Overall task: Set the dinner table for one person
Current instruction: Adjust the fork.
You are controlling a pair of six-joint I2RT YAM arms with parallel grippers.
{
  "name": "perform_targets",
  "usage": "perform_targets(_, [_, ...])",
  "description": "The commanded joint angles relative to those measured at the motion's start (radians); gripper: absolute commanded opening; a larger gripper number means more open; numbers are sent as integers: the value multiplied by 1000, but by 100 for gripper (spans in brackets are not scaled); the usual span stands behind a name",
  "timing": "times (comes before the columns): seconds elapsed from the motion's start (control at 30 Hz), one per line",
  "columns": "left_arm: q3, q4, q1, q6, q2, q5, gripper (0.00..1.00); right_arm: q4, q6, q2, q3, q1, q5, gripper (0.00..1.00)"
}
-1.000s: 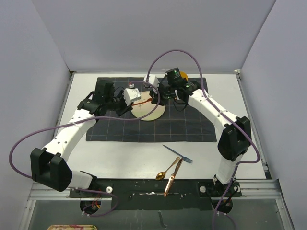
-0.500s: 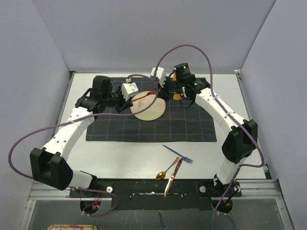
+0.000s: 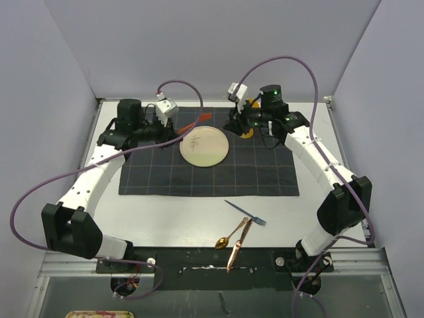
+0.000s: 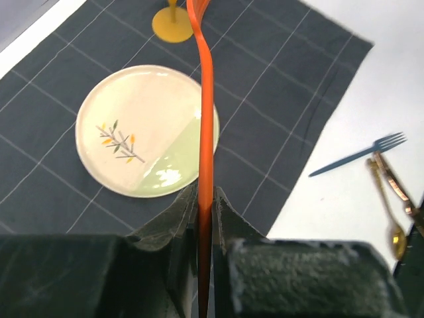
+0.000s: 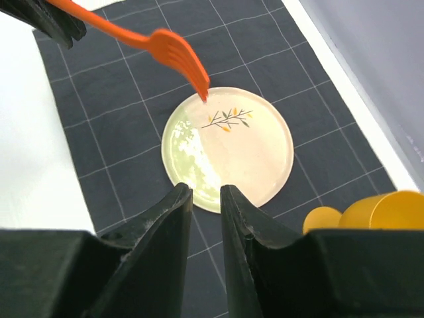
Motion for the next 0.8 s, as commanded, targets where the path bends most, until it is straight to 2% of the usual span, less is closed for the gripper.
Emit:
perform_targets(0.0, [31,178,43,-245,17,198,0,201,258,-86,-85,-61,-177,26])
perform_targets(0.17, [-36,353,57,-468,12,308,0,558,683,-81,-243,-132,-327,25])
perform_targets(0.33, [-105,558,65,-689,20,405,0,728,899,-52,-302,-137,-360,25])
perform_targets(0.63, [-238,858,70,-928,31,458,0,856,1033,-32,-305,-126,-363,27])
perform_targets(0.77, [-252,910,71,-978,52,453,0,884,1058,-21,-299,-122,-366,27])
